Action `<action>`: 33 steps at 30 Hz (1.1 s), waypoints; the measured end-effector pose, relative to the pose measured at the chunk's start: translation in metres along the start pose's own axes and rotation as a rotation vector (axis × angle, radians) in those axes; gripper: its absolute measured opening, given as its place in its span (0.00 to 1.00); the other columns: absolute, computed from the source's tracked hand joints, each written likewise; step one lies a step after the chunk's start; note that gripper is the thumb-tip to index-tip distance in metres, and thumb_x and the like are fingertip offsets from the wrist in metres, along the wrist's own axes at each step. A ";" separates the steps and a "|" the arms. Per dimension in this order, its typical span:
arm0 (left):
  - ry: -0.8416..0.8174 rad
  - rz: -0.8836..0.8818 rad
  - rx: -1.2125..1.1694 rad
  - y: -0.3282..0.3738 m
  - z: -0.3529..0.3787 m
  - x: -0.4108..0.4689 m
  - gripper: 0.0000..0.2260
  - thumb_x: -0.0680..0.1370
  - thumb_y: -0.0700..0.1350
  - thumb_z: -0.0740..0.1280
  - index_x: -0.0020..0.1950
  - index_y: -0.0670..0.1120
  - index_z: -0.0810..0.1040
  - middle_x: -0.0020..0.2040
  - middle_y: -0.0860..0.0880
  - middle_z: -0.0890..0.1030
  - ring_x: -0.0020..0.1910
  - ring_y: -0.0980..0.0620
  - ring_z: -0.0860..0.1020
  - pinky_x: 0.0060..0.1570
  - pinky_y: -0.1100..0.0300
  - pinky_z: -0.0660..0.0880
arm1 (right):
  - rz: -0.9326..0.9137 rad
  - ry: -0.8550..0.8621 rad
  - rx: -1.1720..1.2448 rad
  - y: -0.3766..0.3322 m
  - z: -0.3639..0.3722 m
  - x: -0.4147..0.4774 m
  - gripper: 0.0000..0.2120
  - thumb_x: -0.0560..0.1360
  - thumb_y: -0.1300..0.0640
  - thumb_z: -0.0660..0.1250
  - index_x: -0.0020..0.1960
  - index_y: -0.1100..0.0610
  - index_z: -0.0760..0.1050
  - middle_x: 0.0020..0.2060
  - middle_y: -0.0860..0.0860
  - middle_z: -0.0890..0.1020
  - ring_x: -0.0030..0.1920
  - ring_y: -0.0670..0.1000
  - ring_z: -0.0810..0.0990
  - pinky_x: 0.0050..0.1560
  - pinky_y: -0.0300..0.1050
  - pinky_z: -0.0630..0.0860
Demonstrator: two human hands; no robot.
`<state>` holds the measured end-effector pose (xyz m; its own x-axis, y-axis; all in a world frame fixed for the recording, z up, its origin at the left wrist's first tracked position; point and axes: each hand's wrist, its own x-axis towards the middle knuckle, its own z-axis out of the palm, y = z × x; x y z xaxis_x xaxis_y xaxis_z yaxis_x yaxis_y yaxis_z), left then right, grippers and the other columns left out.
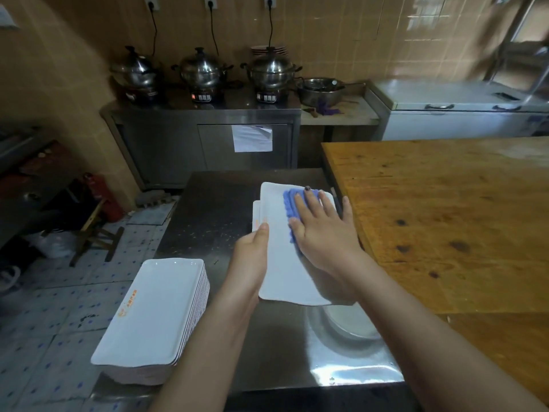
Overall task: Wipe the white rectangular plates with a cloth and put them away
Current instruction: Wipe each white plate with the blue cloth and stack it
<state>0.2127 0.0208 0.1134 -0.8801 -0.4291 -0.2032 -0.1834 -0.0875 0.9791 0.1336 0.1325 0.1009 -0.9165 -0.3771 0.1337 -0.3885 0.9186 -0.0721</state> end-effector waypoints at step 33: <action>0.039 -0.036 -0.027 -0.008 -0.022 0.011 0.17 0.82 0.54 0.54 0.43 0.50 0.78 0.43 0.49 0.83 0.43 0.47 0.82 0.42 0.55 0.78 | -0.030 0.007 0.200 -0.043 0.007 -0.052 0.21 0.81 0.50 0.52 0.72 0.51 0.62 0.66 0.58 0.67 0.64 0.59 0.67 0.64 0.49 0.63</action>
<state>0.2136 -0.0029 0.1032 -0.8554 -0.4600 -0.2383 -0.2020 -0.1275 0.9711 0.1976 0.1117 0.0899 -0.9037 -0.4026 0.1456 -0.4276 0.8648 -0.2631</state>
